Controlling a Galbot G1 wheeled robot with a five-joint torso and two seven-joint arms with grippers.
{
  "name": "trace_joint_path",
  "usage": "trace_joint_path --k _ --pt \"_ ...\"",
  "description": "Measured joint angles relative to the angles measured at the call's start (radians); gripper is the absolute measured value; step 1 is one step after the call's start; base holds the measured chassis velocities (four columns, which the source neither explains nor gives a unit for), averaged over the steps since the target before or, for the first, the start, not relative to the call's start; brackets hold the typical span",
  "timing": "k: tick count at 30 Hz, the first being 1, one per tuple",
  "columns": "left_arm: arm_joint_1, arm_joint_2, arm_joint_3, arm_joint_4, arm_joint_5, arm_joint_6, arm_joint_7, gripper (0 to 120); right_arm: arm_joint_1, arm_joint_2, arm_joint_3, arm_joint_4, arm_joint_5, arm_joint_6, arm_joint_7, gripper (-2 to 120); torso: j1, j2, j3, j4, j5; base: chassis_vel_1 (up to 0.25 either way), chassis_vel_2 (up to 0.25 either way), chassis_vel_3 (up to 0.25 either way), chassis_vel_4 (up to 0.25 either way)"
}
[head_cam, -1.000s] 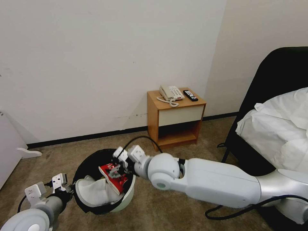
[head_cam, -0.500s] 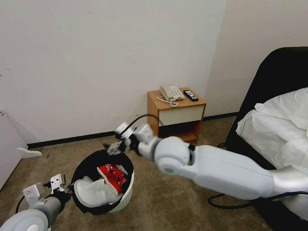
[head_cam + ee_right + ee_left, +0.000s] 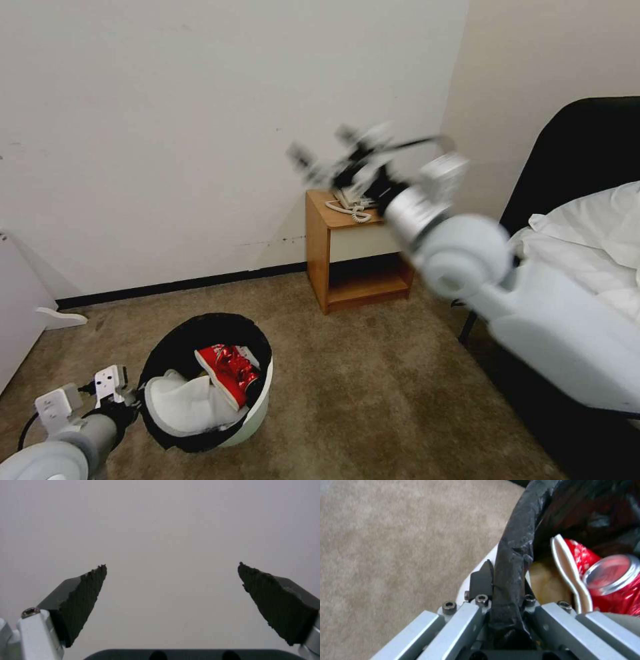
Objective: Pick up the trash bin, then pick up the garbage from the floor and place it into the trash bin.
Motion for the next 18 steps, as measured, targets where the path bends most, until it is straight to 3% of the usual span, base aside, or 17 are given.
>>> trace_joint_path --k 9,12,18 --pt "0.011 0.023 -0.003 0.036 -0.093 0.0 -0.049 1 -0.07 -0.048 0.25 0.006 0.013 0.031 0.016 100 0.0 0.0 0.0 0.0008 0.0001 0.0 0.0 0.0 0.0" --pt "-0.004 0.044 0.012 0.086 -0.14 0.0 -0.071 1 -0.167 -0.104 0.363 0.034 0.01 0.03 0.021 100 0.0 0.0 0.0 0.0 -0.0002 0.0 0.0 0.0 0.0" --pt "-0.03 0.062 0.034 0.15 -0.167 0.0 -0.084 1 -0.273 -0.136 0.449 0.063 0.006 0.022 0.039 100 0.0 0.0 0.0 0.0004 -0.0003 0.0 0.0 0.0 0.0"
